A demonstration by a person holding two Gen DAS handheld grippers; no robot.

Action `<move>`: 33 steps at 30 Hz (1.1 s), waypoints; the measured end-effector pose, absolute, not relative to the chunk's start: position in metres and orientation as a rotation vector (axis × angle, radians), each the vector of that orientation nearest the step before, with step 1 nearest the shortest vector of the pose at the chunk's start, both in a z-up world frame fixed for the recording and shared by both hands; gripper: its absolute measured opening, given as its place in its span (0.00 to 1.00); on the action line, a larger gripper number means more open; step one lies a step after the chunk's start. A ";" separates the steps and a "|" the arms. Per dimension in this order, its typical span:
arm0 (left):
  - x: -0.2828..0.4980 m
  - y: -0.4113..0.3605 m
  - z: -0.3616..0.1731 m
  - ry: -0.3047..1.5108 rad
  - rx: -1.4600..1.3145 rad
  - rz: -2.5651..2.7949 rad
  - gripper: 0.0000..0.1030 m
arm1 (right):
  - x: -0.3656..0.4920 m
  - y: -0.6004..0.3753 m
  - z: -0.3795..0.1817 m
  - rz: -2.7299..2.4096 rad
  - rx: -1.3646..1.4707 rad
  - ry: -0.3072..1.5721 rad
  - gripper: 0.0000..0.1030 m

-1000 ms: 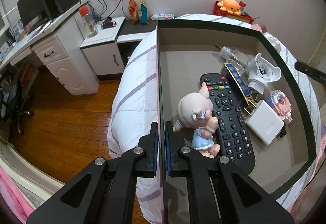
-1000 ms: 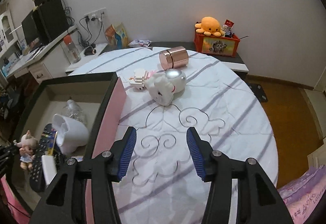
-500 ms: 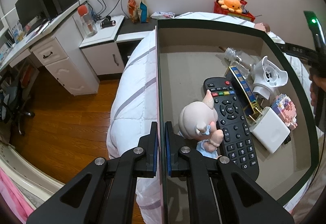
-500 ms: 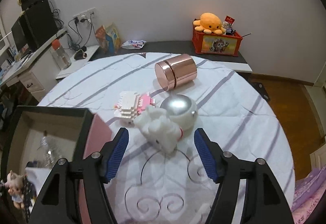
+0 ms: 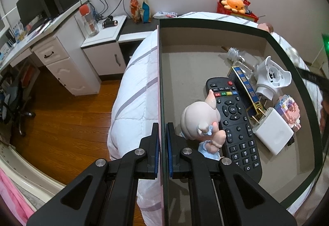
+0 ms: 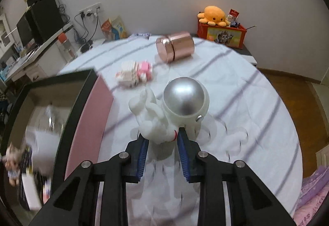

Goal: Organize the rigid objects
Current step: 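Move the right gripper to the white toy with silver dome, then close the right gripper on the white toy with silver dome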

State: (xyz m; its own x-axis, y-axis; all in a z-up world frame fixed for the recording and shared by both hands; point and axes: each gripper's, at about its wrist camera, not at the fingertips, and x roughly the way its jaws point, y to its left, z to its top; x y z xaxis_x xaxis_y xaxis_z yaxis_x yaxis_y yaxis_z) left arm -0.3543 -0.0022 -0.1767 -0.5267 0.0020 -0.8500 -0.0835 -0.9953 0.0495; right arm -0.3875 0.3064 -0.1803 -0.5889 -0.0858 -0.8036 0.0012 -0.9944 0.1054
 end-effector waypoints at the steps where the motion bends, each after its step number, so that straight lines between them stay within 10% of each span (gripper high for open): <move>1: -0.354 -0.003 -0.177 0.126 -1.503 2.701 0.06 | -0.380 0.307 -0.180 -2.753 1.396 -0.142 0.28; 14: -0.348 -0.002 -0.177 0.120 -1.502 2.704 0.06 | -0.317 0.303 -0.183 -2.677 1.458 -0.118 0.29; 18: -0.347 -0.002 -0.177 0.129 -1.501 2.707 0.06 | -0.311 0.307 -0.180 -2.722 1.404 -0.223 0.63; 33: -0.348 -0.002 -0.176 0.138 -1.501 2.703 0.06 | -0.339 0.323 -0.183 -2.884 1.390 -0.335 0.72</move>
